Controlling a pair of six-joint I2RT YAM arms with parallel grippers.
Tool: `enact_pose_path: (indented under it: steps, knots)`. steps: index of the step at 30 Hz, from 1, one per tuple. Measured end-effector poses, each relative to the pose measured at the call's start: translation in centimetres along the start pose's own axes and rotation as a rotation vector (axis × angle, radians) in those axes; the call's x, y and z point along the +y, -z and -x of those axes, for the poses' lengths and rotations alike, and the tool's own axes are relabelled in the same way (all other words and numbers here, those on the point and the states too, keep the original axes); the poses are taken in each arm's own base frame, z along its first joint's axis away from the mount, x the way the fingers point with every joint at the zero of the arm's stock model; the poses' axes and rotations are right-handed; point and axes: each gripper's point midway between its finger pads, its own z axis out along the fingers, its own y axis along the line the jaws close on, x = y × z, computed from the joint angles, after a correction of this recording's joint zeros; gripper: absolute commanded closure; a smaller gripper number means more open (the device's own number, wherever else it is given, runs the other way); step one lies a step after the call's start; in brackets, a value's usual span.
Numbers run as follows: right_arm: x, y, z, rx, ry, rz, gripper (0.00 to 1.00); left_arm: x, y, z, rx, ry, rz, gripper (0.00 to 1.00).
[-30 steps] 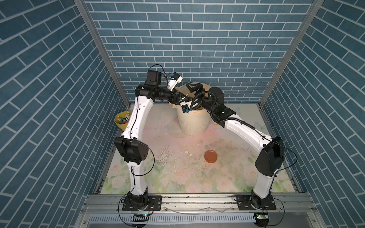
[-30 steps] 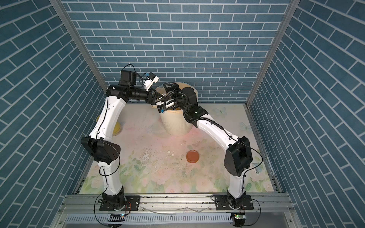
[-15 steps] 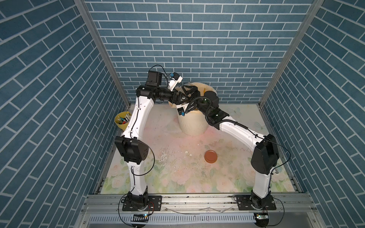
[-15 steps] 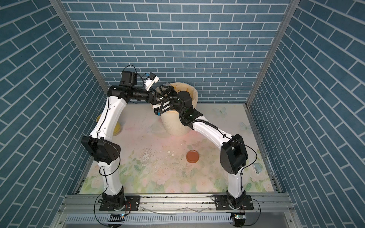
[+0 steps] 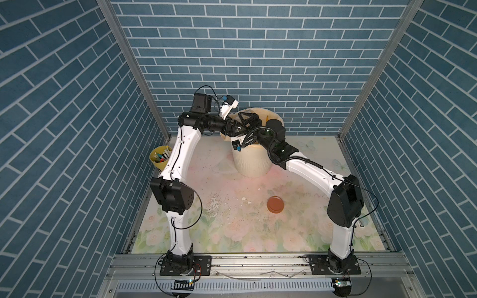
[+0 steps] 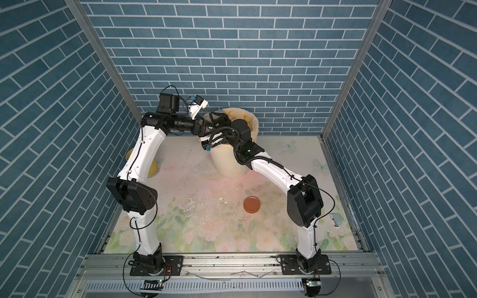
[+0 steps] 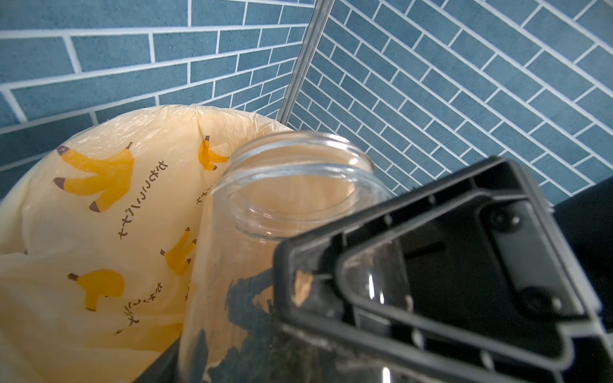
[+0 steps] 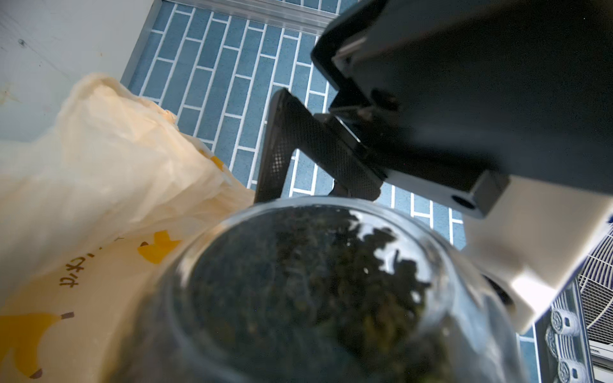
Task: Empty moldy tea leaves from jars
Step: Pour the moldy tea leaves from the jar into the trash bin.
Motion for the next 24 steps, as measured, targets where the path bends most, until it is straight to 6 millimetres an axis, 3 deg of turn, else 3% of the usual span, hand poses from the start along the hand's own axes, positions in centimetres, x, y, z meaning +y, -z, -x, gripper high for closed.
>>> enact_pose_path:
  steps: [8, 9, 10, 11, 15, 18, 21, 24]
  knots:
    - [0.4, 0.0, 0.1, 0.004, 0.011, -0.005, 0.60, 0.2, -0.3, -0.4, -0.002, -0.011, -0.008, 1.00]
    - [0.4, 0.0, 0.1, 0.004, 0.012, -0.006, 0.66, 0.2, -0.3, -0.4, -0.003, -0.012, -0.008, 1.00]
    - [0.4, 0.0, 0.1, 0.004, 0.015, -0.008, 0.87, 0.2, -0.3, -0.4, -0.004, -0.014, -0.008, 1.00]
    - [0.4, 0.0, 0.2, 0.003, 0.017, -0.008, 1.00, 0.2, -0.3, -0.4, -0.005, -0.016, -0.007, 1.00]
    - [0.1, 0.1, 0.2, 0.005, 0.025, -0.021, 1.00, 0.1, -0.1, -0.3, -0.013, -0.027, -0.003, 0.97]
    - [0.0, 0.1, 0.2, 0.007, 0.029, -0.025, 1.00, -0.1, 0.0, -0.2, -0.019, -0.034, 0.000, 0.68]
    - [-0.3, 0.2, 0.4, 0.007, 0.037, -0.030, 1.00, -0.3, 0.3, -0.1, -0.029, -0.043, 0.004, 0.53]
    - [-0.7, 0.3, 0.5, 0.004, 0.041, -0.037, 1.00, -0.5, 0.5, 0.0, -0.038, -0.048, 0.013, 0.44]
